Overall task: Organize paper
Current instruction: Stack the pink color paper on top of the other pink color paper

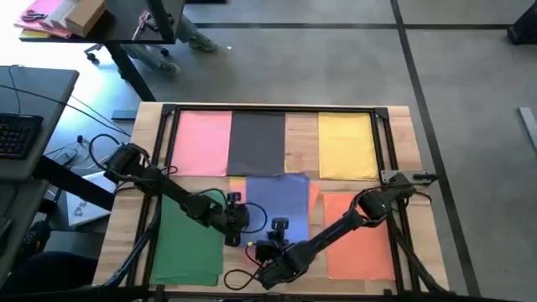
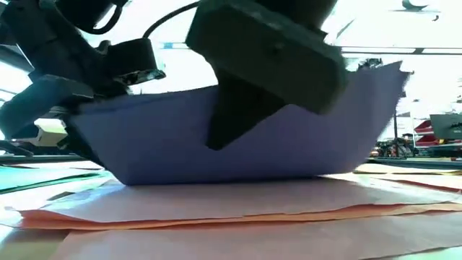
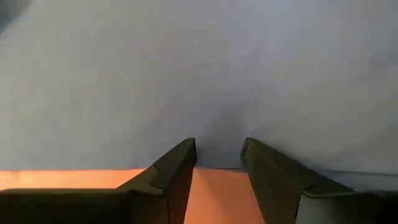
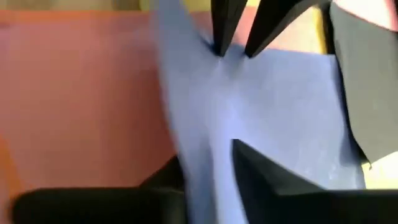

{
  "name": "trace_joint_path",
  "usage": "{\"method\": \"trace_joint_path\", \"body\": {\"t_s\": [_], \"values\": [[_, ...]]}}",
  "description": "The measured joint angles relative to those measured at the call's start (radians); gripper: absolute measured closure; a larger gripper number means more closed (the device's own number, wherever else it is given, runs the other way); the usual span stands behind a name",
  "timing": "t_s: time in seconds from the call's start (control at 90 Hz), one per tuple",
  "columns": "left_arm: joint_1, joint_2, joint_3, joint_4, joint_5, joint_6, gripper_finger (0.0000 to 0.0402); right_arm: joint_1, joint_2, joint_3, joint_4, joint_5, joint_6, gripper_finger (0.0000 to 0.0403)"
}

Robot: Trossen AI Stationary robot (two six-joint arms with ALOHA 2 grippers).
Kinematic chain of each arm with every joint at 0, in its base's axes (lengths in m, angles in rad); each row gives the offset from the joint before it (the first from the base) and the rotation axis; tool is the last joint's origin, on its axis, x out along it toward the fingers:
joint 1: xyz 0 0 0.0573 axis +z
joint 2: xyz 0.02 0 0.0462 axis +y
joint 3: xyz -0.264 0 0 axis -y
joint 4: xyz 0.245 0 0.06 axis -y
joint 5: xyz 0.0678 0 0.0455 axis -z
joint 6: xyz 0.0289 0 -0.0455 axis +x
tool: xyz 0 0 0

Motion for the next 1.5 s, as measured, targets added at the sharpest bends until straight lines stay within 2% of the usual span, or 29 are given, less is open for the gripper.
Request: {"method": "trace_joint_path", "body": {"t_s": [0.222, 0.389, 0.478, 0.567, 0.689, 0.878, 1.1, 1.256, 1.5], "values": [[-0.053, -0.193, 0.112, -0.233, -0.070, 0.097, 0.0255, 0.002, 0.000, 0.067, -0.108, -0.016, 0.033, 0.0401], [-0.148, -0.333, 0.115, -0.240, -0.059, 0.087, 0.0250, 0.010, 0.000, 0.162, -0.231, 0.020, 0.067, 0.0403], [-0.213, -0.355, 0.113, -0.220, -0.089, 0.069, 0.0251, 0.014, 0.000, 0.199, -0.308, 0.020, 0.103, 0.0403], [-0.271, -0.326, 0.086, -0.168, -0.134, 0.072, 0.0254, 0.015, 0.000, 0.224, -0.380, 0.020, 0.161, 0.0403], [-0.331, -0.237, 0.040, 0.038, -0.145, 0.124, 0.0256, 0.019, 0.000, 0.221, -0.442, 0.006, 0.244, 0.0403], [-0.360, -0.028, 0.038, 0.278, -0.048, 0.199, 0.0257, 0.023, 0.001, 0.219, -0.440, -0.062, 0.288, 0.0403], [-0.332, 0.105, 0.038, 0.340, -0.051, 0.172, 0.0257, 0.027, 0.030, 0.219, -0.341, -0.139, 0.222, 0.0403], [-0.319, 0.119, 0.038, 0.334, -0.040, 0.163, 0.0257, 0.026, 0.085, 0.219, -0.247, -0.193, 0.157, 0.0403], [-0.317, 0.138, 0.040, 0.312, -0.040, 0.146, 0.0257, 0.003, 0.153, 0.219, -0.227, -0.250, 0.136, 0.0403]]}}
